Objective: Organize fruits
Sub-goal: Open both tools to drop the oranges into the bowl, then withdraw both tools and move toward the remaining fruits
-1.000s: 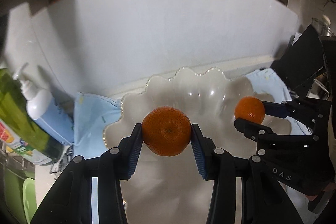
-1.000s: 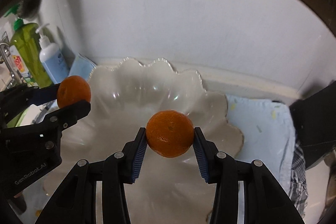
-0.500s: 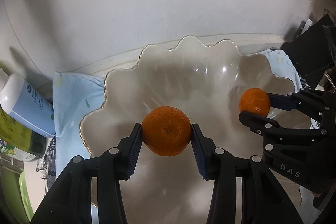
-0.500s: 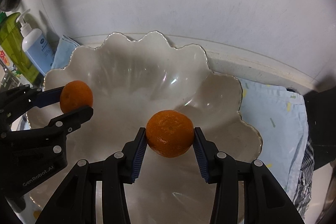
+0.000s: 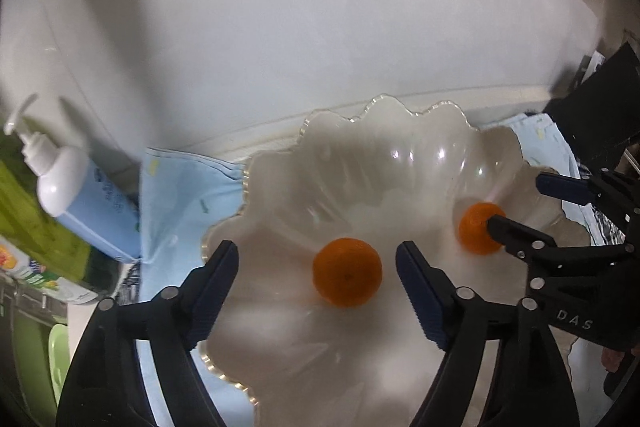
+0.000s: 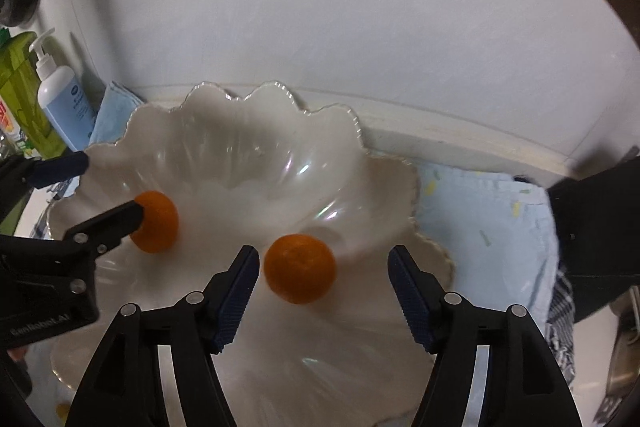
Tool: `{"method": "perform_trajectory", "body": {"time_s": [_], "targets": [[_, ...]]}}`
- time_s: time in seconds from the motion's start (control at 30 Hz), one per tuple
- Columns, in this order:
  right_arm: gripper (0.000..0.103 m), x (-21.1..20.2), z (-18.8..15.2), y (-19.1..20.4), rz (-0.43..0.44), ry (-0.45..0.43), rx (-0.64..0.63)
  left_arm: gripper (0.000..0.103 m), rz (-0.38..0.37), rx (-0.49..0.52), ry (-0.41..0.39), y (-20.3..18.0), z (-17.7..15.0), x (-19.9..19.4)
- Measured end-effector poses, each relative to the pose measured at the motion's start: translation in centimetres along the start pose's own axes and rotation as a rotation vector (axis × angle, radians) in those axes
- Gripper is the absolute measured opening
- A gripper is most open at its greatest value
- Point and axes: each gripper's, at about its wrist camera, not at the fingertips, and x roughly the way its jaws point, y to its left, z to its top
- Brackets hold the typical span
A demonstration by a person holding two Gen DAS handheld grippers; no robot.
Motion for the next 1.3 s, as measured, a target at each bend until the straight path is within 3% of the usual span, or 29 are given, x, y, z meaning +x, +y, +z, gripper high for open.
{"method": "perform_trajectory", "body": {"time_s": [0.1,0.4,0.77,1.03,1.3], "targets": [[0.075,-1.2,-0.2,-0.3,0.001,-0.024,0.022,0.088,0.036,0.007,-0.04,0.1,-0.1,-1.5],[0.075,-7.1,-0.9,1.1,-0.025,-0.136,0.036,0.097,0.096,0.035,-0.177,-0.3,-1.9,-7.4],[0.075,-14.8,-4.1,2.6,-0.008,-0.294,0.031,0.1,0.077,0.032,-0.316,-0.3,-5.4,-15.9],[0.075,-20.0,-6.5,4.5,-0.035,-0.393,-0.017,0.1,0.071,0.028,-0.36,-0.1,-8.6,-20.2],[0.075,-23.0,-9.5,6.5,-0.043,-0.429,-0.031,0.1,0.059,0.01,-0.355,0.5,-12.1,-23.1]]}}
